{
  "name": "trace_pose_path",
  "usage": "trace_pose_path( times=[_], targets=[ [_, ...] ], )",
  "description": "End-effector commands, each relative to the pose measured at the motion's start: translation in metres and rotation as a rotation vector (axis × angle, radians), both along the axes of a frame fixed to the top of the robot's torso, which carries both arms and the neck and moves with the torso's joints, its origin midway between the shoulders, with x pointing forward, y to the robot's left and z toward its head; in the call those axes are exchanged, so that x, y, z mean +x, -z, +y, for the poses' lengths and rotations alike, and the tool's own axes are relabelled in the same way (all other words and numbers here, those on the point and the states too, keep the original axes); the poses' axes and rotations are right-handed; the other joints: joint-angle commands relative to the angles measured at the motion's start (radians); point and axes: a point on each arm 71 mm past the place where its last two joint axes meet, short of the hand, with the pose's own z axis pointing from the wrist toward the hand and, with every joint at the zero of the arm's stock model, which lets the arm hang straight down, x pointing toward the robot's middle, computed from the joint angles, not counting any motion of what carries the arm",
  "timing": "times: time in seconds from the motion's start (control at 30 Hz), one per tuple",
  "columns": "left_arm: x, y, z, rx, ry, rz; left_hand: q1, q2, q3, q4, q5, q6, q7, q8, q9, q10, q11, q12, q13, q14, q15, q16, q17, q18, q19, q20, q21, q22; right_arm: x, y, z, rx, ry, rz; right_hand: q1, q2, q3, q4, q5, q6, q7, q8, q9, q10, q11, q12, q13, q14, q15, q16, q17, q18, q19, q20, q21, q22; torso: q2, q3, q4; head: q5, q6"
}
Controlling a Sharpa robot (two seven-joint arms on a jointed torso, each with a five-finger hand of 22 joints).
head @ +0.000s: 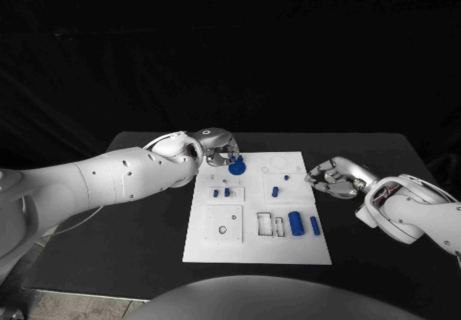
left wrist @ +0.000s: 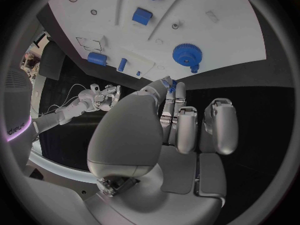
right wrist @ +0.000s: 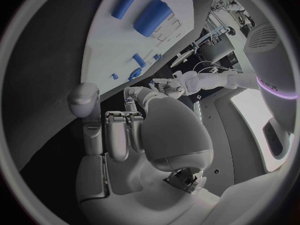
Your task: Assemble the parts on the task board
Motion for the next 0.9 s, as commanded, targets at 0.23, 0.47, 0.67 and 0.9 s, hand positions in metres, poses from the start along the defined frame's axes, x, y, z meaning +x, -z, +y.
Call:
trace_pose_path(
  times=[0.23, 0.47, 0.67, 0.9],
  targets=[
    [-0.011, 0.018, 0.010, 0.052, -0.007, 0.117, -0.003, -0.001, -0.007, 0.000, -0.012, 0.004, -0.001, -0.004, 0.001, 0.006, 0.003, -0.008, -0.006, -0.007, -0.001, -0.006, -0.003, 0.007, -0.006, -0.002, -0.004, 0.202, -0.001, 0.002, 0.000, -0.004, -0.004, 0.018, 0.011, 0.002, 0.003, -0.003, 0.007, 0.001, 0.002, 0.004, 0.002, 0.063, 0.006, -0.005, 0.204, 0.074, 0.005, -0.005, 0.088, 0.013, -0.005, 0.002, -0.004, 0.101, 0.003, -0.0020, -0.0007, 0.005, 0.000],
    [-0.018, 0.032, 0.014, 0.056, -0.015, 0.134, -0.002, -0.002, -0.008, -0.001, -0.012, 0.002, -0.001, -0.005, 0.001, 0.007, 0.002, -0.009, -0.007, -0.006, -0.002, -0.005, -0.002, 0.007, -0.005, -0.002, -0.003, 0.202, -0.001, 0.002, 0.001, -0.003, -0.006, 0.020, 0.011, 0.002, 0.003, -0.003, 0.007, 0.001, 0.002, 0.004, 0.002, 0.063, 0.006, -0.005, 0.204, 0.074, 0.005, -0.005, 0.088, 0.013, -0.005, 0.002, -0.004, 0.101, 0.003, -0.0010, -0.0011, 0.005, 0.000],
    [-0.022, 0.040, 0.015, 0.049, -0.021, 0.111, -0.002, -0.004, -0.009, -0.002, -0.011, 0.005, -0.002, -0.004, 0.001, 0.013, 0.001, -0.009, -0.008, -0.005, -0.002, -0.004, 0.000, 0.006, -0.003, -0.002, 0.000, 0.203, -0.001, 0.002, 0.000, -0.003, -0.005, 0.020, 0.011, 0.002, 0.004, -0.003, 0.007, 0.001, 0.003, 0.004, 0.002, 0.063, 0.007, -0.005, 0.204, 0.074, 0.005, -0.005, 0.088, 0.013, -0.005, 0.002, -0.005, 0.101, 0.003, -0.0013, -0.0023, 0.004, 0.000],
    [-0.025, 0.046, 0.013, 0.053, -0.020, 0.099, -0.003, -0.006, -0.010, -0.002, -0.011, 0.007, -0.002, -0.003, 0.002, 0.017, 0.001, -0.009, -0.008, -0.006, -0.002, -0.005, -0.001, 0.006, -0.003, -0.002, -0.001, 0.203, -0.002, 0.003, -0.001, -0.006, -0.003, 0.025, 0.011, 0.002, 0.004, -0.004, 0.007, 0.000, 0.003, 0.004, 0.002, 0.063, 0.007, -0.005, 0.204, 0.074, 0.005, -0.005, 0.088, 0.013, -0.006, 0.002, -0.005, 0.101, 0.002, -0.0007, -0.0015, 0.003, 0.000]
  ],
)
